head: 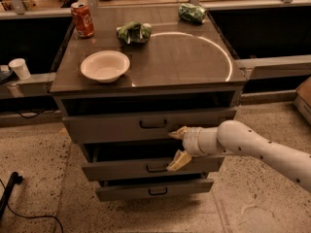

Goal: Close top drawer

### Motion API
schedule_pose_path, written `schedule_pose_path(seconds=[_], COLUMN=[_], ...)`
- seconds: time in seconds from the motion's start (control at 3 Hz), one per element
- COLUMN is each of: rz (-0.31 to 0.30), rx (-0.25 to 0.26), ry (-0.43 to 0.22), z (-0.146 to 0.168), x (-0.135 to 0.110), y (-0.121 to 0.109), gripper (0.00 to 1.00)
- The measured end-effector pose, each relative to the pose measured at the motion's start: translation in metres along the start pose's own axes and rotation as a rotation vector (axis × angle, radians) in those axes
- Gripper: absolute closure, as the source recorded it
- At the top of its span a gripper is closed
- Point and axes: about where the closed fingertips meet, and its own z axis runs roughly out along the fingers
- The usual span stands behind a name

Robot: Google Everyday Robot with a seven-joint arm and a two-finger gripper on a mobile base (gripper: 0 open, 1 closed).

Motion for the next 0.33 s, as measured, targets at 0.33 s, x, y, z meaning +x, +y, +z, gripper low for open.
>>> schedule_pose_path(seconds=[0.33], rz=[0.000], rx=[0.000], ry=[0.000], z=[0.0000], x=[0.0000], y=[0.0000], gripper=[0.00])
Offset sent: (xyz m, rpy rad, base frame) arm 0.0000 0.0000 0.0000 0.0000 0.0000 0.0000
